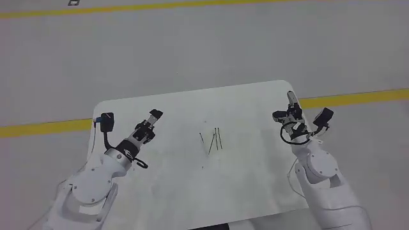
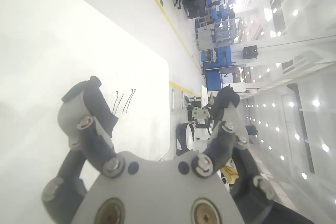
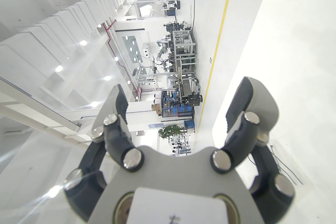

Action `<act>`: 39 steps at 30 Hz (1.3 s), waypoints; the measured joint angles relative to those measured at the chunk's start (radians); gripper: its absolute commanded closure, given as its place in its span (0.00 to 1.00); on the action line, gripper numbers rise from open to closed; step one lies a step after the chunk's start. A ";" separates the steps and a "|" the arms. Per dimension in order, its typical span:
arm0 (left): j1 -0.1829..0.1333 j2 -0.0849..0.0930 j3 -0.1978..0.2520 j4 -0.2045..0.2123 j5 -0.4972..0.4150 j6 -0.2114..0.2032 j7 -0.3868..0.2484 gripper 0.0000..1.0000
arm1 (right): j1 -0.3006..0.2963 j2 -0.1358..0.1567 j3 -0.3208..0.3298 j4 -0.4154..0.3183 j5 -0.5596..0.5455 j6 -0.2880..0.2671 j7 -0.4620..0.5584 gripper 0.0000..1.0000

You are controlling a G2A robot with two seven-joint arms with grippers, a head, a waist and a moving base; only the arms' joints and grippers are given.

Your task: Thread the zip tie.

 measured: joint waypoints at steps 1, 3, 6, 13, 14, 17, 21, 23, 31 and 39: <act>0.000 0.000 0.000 0.000 0.000 0.000 0.000 0.00 | 0.000 0.000 0.000 0.000 0.000 0.000 0.000 0.00; 0.000 0.000 0.000 0.000 0.000 0.000 0.000 0.00 | 0.000 0.000 0.000 0.000 0.000 0.000 0.000 0.00; -0.036 -0.002 0.040 -0.014 0.038 -0.007 -0.026 0.00 | 0.000 0.000 0.000 0.000 0.000 0.000 0.000 0.00; -0.187 -0.018 0.235 0.043 0.175 0.063 -0.114 0.00 | 0.000 0.000 0.000 0.000 0.000 0.000 0.000 0.00; -0.207 -0.022 0.264 0.065 0.188 0.062 -0.128 0.00 | 0.000 0.000 0.000 0.000 0.000 0.000 0.000 0.00; -0.244 -0.034 0.334 0.127 0.228 0.061 -0.161 0.00 | 0.000 0.000 0.000 0.000 0.000 0.000 0.000 0.00; -0.254 -0.037 0.348 0.141 0.259 0.061 -0.161 0.00 | 0.000 0.000 0.000 0.000 0.000 0.000 0.000 0.00; -0.253 -0.036 0.347 0.140 0.254 0.061 -0.161 0.00 | 0.000 0.000 0.000 0.000 0.000 0.000 0.000 0.00; -0.280 -0.047 0.391 0.193 0.243 0.060 -0.161 0.00 | 0.000 0.000 0.000 0.000 0.000 0.000 0.000 0.00; -0.445 -0.119 0.551 0.418 0.194 0.061 -0.110 0.00 | 0.000 0.000 0.000 0.000 0.000 0.000 0.000 0.00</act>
